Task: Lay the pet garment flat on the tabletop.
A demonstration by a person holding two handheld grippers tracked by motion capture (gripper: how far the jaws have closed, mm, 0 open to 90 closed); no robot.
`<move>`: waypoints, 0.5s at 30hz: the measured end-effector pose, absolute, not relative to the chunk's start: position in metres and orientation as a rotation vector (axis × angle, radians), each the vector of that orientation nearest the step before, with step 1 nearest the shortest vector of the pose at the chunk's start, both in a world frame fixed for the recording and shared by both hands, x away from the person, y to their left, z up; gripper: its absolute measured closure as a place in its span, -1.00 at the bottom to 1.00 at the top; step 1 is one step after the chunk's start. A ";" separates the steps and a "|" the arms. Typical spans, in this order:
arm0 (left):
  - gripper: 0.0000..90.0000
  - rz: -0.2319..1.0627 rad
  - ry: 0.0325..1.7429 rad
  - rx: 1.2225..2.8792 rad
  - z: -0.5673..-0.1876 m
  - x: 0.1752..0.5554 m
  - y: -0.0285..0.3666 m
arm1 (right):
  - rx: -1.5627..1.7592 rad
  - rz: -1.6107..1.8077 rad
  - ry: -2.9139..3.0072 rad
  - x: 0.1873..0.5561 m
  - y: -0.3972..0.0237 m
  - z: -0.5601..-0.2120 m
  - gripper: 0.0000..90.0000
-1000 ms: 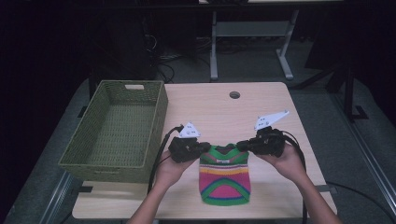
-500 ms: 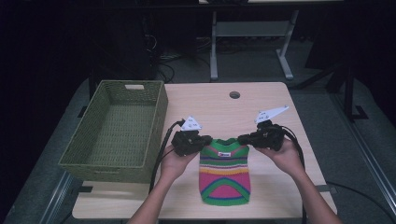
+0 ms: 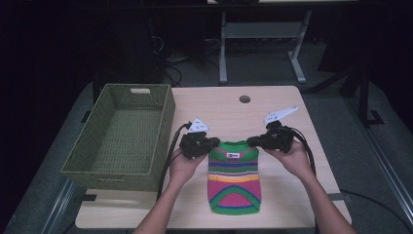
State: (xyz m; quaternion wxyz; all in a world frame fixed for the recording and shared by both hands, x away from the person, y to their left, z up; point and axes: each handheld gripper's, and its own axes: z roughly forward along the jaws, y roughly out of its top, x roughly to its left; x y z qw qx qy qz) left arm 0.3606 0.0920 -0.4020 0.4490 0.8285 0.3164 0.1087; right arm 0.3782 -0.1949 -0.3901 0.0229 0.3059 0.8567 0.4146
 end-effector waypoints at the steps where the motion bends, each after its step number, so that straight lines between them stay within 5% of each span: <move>1: 0.88 0.268 0.789 2.039 -0.403 0.362 0.091 | 0.956 1.284 2.651 0.379 -0.195 -0.391 0.86; 15: 0.87 0.276 0.840 2.032 -0.412 0.381 0.086 | 1.034 1.290 2.618 0.396 -0.199 -0.404 0.85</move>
